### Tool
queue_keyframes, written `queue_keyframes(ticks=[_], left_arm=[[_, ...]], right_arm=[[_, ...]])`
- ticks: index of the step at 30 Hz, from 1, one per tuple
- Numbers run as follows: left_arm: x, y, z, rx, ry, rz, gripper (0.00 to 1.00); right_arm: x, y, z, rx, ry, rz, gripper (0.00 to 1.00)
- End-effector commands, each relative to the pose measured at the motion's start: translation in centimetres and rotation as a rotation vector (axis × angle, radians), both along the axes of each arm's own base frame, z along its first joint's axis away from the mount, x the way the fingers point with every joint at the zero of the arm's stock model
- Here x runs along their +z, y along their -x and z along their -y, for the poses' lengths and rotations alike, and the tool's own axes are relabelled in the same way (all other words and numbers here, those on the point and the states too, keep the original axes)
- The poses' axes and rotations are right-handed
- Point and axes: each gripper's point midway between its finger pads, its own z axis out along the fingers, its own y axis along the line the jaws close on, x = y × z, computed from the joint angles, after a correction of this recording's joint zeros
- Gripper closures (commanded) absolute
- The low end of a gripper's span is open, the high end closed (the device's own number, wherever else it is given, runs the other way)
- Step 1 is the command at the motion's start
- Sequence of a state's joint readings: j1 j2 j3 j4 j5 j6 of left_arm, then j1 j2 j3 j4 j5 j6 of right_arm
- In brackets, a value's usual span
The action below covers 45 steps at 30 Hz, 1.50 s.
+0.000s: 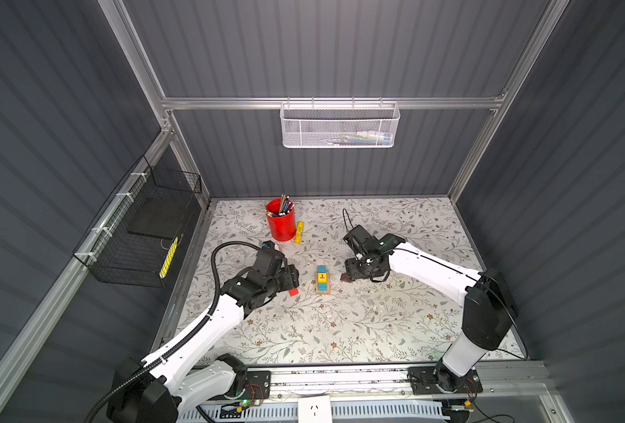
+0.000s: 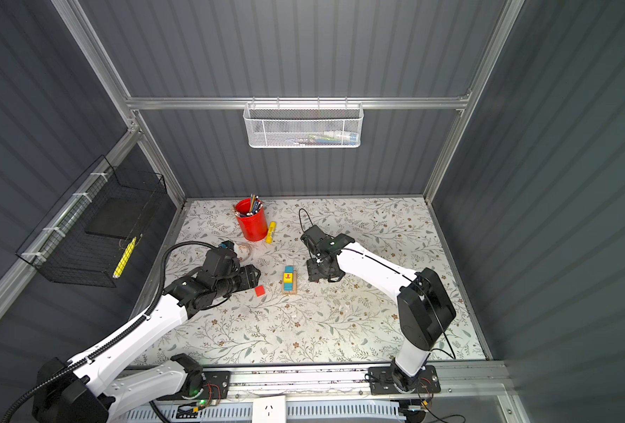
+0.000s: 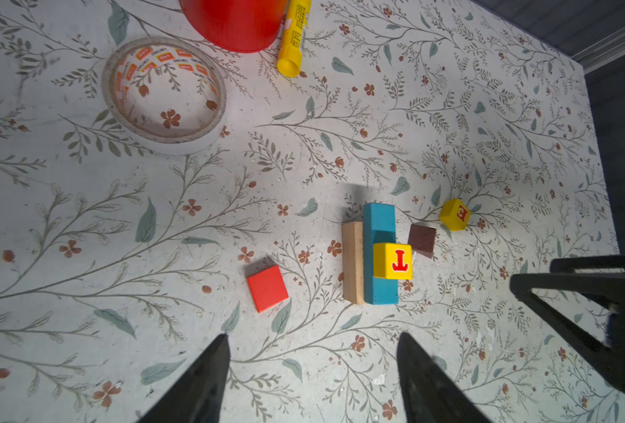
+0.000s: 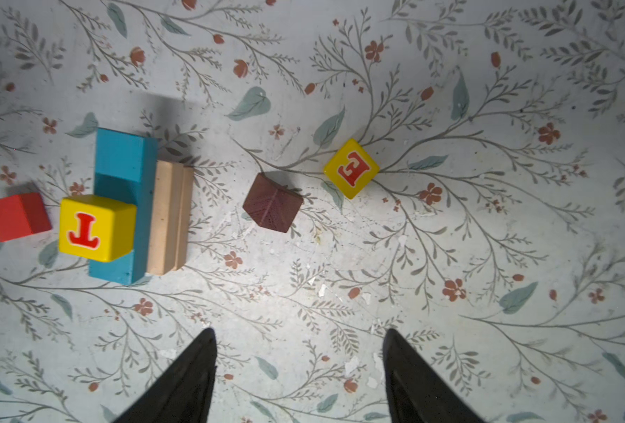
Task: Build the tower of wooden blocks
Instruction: 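Move the right gripper to the yellow cube marked E and close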
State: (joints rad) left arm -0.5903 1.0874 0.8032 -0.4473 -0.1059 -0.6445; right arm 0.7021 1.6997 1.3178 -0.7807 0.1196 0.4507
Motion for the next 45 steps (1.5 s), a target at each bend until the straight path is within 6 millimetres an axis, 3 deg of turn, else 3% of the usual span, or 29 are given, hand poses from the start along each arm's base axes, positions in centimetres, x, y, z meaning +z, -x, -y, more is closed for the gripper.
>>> queue_keyframes(ticks=[1,9,21,33,45], left_arm=[[0.3,-0.2,1.7,-0.019,0.052,0.003,0.28],[0.3,-0.2,4.0,-0.061,0.068,0.012,0.28],[1.0,-1.0,4.8,-0.075,0.058,0.036,0.18],[1.5,-1.5,4.4,-0.066,0.019,0.053,0.01],[1.7,-1.7,4.3,-0.065,-0.004,0.06,0.0]], right_arm=[[-1.3,-0.9,-0.2,0.103,0.005,0.001,0.27],[-4.6,-2.8,2.1,0.08,0.085,-0.045,0.25],[-7.5,-4.6,3.5,0.063,0.101,-0.108,0.27],[-8.2,-7.0,2.9,0.062,0.101,-0.102,0.3],[-8.0,-8.4,4.8,-0.031,0.08,-0.116,0.41]])
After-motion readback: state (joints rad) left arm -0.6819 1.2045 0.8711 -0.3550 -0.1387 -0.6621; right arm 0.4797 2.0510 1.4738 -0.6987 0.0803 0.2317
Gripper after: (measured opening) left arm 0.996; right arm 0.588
